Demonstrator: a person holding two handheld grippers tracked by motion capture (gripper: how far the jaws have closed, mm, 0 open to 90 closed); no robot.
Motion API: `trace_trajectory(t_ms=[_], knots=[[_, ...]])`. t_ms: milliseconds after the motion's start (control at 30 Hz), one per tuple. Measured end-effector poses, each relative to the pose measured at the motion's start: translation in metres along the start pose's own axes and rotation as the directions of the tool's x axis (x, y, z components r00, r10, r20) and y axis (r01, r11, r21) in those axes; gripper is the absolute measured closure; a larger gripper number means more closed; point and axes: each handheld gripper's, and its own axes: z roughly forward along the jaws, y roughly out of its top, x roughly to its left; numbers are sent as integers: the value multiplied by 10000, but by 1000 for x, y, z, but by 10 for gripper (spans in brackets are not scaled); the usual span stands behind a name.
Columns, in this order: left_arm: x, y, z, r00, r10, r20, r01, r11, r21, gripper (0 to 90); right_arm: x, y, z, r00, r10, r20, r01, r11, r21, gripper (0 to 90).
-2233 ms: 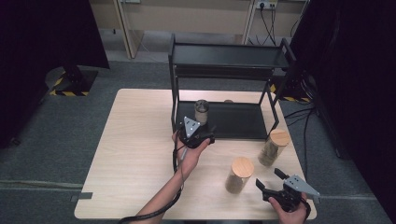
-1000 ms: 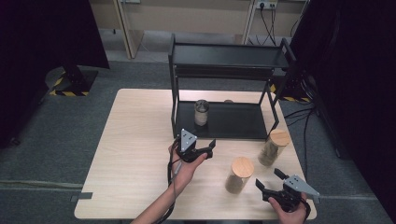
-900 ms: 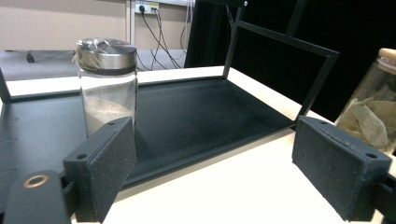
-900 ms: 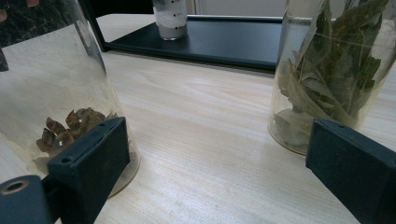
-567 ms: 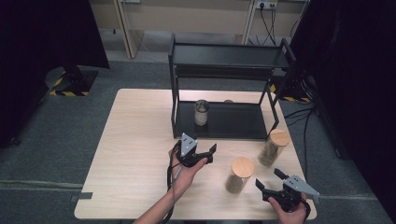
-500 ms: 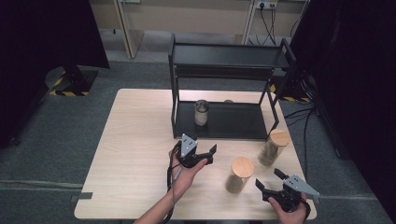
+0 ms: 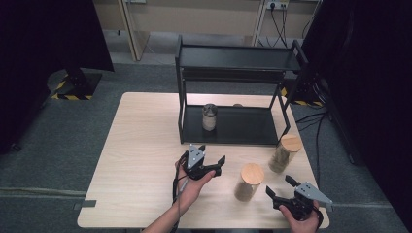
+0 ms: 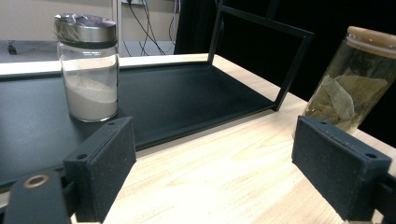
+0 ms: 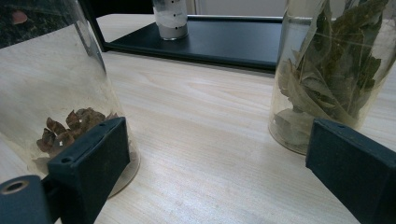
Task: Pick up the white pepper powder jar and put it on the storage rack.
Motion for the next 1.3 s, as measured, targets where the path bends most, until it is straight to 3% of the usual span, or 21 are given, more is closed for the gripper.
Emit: trace_trajectory(t_ms=[1300], knots=[[-6,-35,-11,10000,-43,-3,43,10000,-26,132,0,0,0,10000,4,-3,-4,10000,6,66]])
